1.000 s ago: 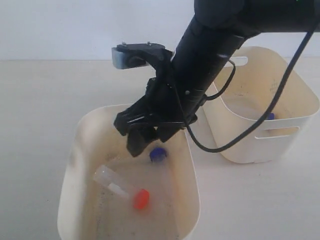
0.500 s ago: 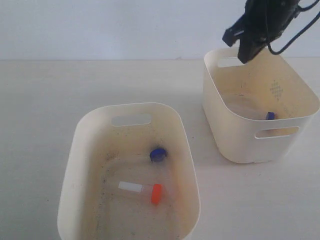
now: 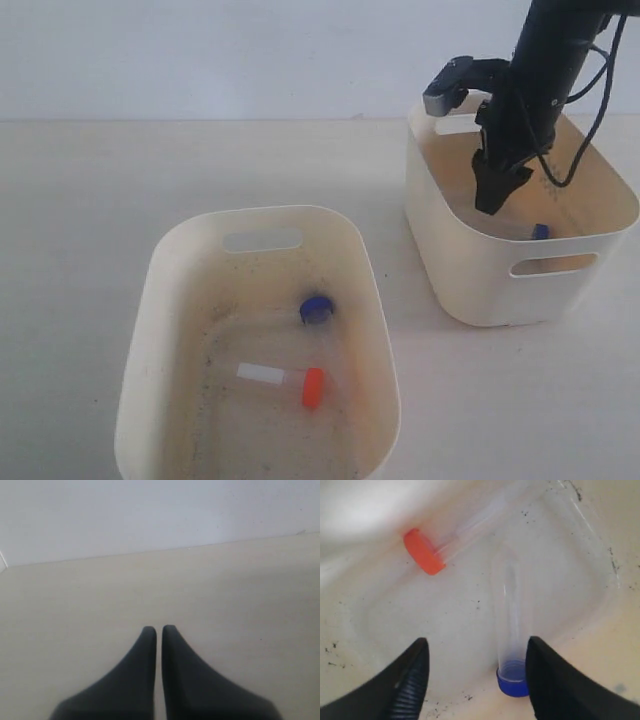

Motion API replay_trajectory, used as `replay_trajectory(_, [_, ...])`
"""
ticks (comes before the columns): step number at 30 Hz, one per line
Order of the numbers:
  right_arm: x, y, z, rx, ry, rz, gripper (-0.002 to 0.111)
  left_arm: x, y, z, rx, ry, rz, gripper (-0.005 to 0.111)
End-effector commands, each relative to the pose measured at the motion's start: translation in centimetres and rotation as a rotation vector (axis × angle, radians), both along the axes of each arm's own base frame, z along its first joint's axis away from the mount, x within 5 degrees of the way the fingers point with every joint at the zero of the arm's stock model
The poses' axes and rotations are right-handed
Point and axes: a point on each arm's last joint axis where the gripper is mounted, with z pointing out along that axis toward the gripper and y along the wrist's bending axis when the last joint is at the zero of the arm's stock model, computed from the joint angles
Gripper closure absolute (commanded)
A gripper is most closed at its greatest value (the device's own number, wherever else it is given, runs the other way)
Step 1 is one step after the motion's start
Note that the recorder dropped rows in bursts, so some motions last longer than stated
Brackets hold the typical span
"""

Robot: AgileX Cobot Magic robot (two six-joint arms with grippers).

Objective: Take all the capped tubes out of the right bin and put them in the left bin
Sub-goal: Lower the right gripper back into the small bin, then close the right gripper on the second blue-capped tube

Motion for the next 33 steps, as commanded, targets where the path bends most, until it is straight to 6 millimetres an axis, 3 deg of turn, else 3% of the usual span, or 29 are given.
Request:
replay_trajectory(1, [0.1,-0.3,-1.2,-0.006,0.024,0.024,0.063,0.0,0.0,0.3,-0.018,-0.02,0.001,0.102])
replay_trajectory(3, [0.3,-0.3,-2.2,-0.01,0.035,0.039,0.071,0.0,0.0,0.3,-0.018,-0.02,0.001,0.102])
replay_trajectory(6, [0.5,-0.3,-3.5,-0.011,0.053,0.038,0.05,0.0,0.0,0.3,-0.018,-0.02,0.001,0.102])
replay_trajectory(8, [0.8,-0.3,-4.1,-0.018,0.042,0.039,0.046,0.0,0.0,0.3,-0.018,-0.02,0.001,0.102])
replay_trajectory(26, [2.1,-0.5,-8.4,-0.053,0.022,0.015,0.047,0.0,0.0,0.3,-0.018,-0.02,0.001,0.102])
replay_trajectory(29, [2.1,-0.5,-8.9,-0.054,0.035,0.015,0.058,0.0,0.0,0.3,-0.018,-0.02,0.001,0.102])
replay_trajectory(33, [2.0,-0.5,-8.8,-0.052,0.04,-0.016,0.095,0.0,0.0,0.3,-0.018,-0.02,0.001,0.102])
